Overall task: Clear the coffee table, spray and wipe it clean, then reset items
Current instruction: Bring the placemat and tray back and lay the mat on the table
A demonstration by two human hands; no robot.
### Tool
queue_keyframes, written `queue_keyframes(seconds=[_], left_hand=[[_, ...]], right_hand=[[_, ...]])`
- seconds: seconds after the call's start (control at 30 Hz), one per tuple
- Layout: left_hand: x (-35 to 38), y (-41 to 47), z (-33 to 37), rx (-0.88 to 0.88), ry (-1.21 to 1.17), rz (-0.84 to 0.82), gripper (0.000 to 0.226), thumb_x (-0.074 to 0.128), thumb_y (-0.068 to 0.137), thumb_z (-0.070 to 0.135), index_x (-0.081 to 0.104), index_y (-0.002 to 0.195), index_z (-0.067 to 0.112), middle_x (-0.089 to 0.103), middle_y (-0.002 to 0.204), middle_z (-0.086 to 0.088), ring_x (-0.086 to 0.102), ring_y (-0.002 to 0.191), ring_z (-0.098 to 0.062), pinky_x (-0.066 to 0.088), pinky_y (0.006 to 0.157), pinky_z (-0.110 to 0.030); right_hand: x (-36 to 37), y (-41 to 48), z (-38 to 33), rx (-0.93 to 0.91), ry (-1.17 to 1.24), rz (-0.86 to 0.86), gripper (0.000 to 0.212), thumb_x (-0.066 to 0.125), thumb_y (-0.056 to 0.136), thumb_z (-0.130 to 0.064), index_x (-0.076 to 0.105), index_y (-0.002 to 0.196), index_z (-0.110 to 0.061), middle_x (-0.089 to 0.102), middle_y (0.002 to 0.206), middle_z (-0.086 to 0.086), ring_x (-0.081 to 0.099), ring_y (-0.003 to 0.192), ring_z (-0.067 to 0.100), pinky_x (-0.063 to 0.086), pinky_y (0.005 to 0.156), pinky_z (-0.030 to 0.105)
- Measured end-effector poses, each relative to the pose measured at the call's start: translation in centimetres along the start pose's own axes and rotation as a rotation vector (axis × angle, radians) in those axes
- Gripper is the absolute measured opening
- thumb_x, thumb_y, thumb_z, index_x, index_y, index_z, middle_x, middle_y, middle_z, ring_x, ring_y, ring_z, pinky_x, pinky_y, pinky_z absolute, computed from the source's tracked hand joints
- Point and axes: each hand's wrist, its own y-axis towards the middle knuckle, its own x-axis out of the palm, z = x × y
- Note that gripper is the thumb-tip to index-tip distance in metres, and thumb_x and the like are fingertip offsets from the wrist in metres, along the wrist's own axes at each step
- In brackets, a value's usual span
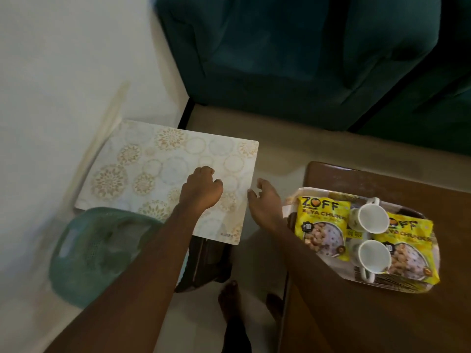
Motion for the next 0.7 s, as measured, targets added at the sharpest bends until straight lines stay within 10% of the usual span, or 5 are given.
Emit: queue_keyframes(seconds=[0.23, 0.4, 0.7], left_hand=[[-0.8, 1.7, -1.4, 0.030, -0.025, -0.021, 0.047, 0.044, 0.098, 0.029, 0.040, 0.142, 0.015, 0.038, 0.149, -0.007, 0.041, 0.133, -0.027, 0.035, 0.107, -0.041], [-1.2, 1.7, -2.3, 0.056, -0.046, 0.049, 0.046, 0.046, 0.098, 0.027, 0.043, 0.141, 0.015, 0.043, 0.147, -0.006, 0.043, 0.131, -0.026, 0.036, 0.107, -0.041], [-1.3, 0.1, -1.4, 0.078, -0.084, 0.071, 0.047, 0.049, 0.097, 0.029, 0.042, 0.142, 0.015, 0.042, 0.147, -0.005, 0.043, 0.131, -0.024, 0.035, 0.105, -0.037]], right_hand=[[3.9, 2.8, 1.0, 0.323, 0.218, -0.081, 0.037, 0.059, 0.096, -0.023, 0.052, 0.130, -0.009, 0.064, 0.121, 0.004, 0.062, 0.094, 0.019, 0.043, 0.056, 0.020], [4.2, 3.4, 1.0, 0.276, 0.309, -0.010, 0.022, 0.061, 0.095, -0.020, 0.050, 0.114, -0.020, 0.065, 0.115, 0.005, 0.066, 0.098, 0.023, 0.057, 0.084, 0.045], [-0.3, 3.3, 0.3, 0.102, 0.406, 0.164, 0.026, 0.052, 0.096, -0.004, 0.050, 0.111, -0.024, 0.068, 0.104, 0.002, 0.069, 0.089, 0.022, 0.059, 0.074, 0.041]])
